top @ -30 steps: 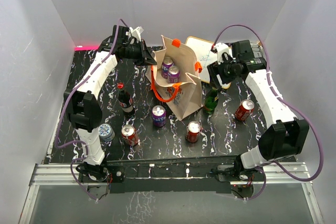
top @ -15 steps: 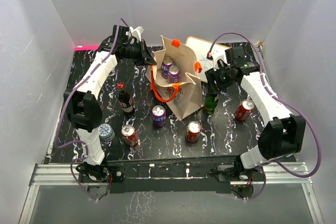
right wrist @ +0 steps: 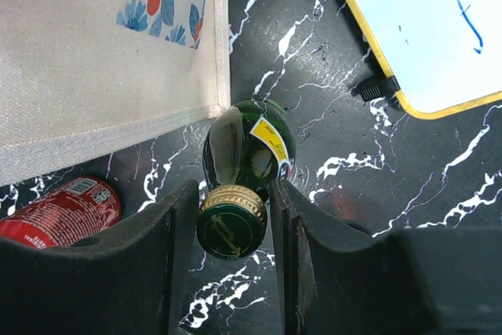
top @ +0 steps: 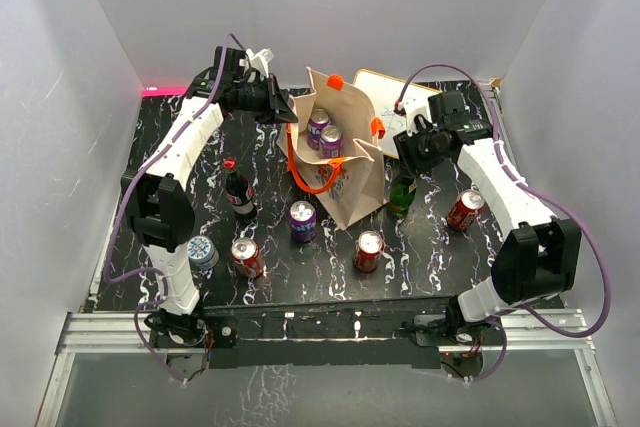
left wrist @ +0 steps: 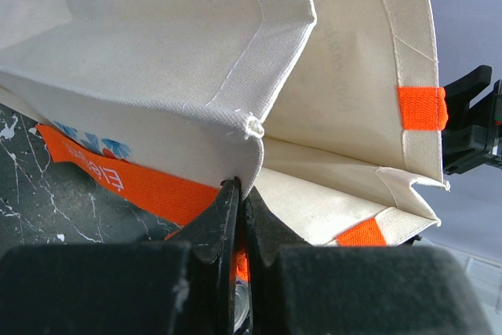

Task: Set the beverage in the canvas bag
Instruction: Pick up the drink from the center of the board, then place the drink in the canvas bag.

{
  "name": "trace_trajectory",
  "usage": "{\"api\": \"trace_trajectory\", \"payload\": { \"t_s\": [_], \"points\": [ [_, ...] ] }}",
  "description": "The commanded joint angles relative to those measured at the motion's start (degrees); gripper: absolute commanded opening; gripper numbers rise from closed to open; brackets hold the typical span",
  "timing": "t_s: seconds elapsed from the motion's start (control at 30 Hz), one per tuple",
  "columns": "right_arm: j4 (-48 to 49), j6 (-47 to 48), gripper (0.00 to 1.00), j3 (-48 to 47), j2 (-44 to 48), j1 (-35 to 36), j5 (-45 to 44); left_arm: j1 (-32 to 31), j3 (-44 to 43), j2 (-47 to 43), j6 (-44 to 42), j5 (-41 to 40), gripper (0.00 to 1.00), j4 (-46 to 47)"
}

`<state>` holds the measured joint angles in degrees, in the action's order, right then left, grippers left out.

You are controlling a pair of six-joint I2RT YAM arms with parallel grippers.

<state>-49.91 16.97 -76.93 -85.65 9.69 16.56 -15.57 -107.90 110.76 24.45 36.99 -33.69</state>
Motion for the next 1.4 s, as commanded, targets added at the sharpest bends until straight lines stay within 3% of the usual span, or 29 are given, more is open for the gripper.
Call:
{"api": "trace_trajectory", "payload": {
  "t_s": [0.0,0.17,0.3,0.7,1.07,1.37],
  "points": [
    [2.63,0.11,0.44,0.38,1.19,0.19,-0.60,-0.80,-2.32,-2.31,0.07,2.24,0.00,-1.47],
    [2.54,0.15,0.30,-0.50,1.38,0.23,-1.03,-0.78,-2.32,-1.98,-0.22,2.14,0.00,-1.47],
    [2.16,-0.77,0.08,-2.79,2.37,0.23,-2.15,-0.82,-2.32,-1.71,-0.66,2.25,0.00,-1.20],
    [-2.39,-3.86,0.08,-25.50,3.34,0.21,-6.05,-0.77,-0.69,-0.90,-3.78,4.16,0.00,-0.32],
    [-3.84,-4.21,0.08,-60.54,-10.93,3.08,-4.77,-0.79,-1.72,0.81,-4.76,4.20,0.00,-0.42],
    [9.85,-5.86,0.08,-58.94,-13.58,14.41,-6.28,-0.78,-2.56,1.72,-4.41,4.05,0.00,-0.47]
  ]
}}
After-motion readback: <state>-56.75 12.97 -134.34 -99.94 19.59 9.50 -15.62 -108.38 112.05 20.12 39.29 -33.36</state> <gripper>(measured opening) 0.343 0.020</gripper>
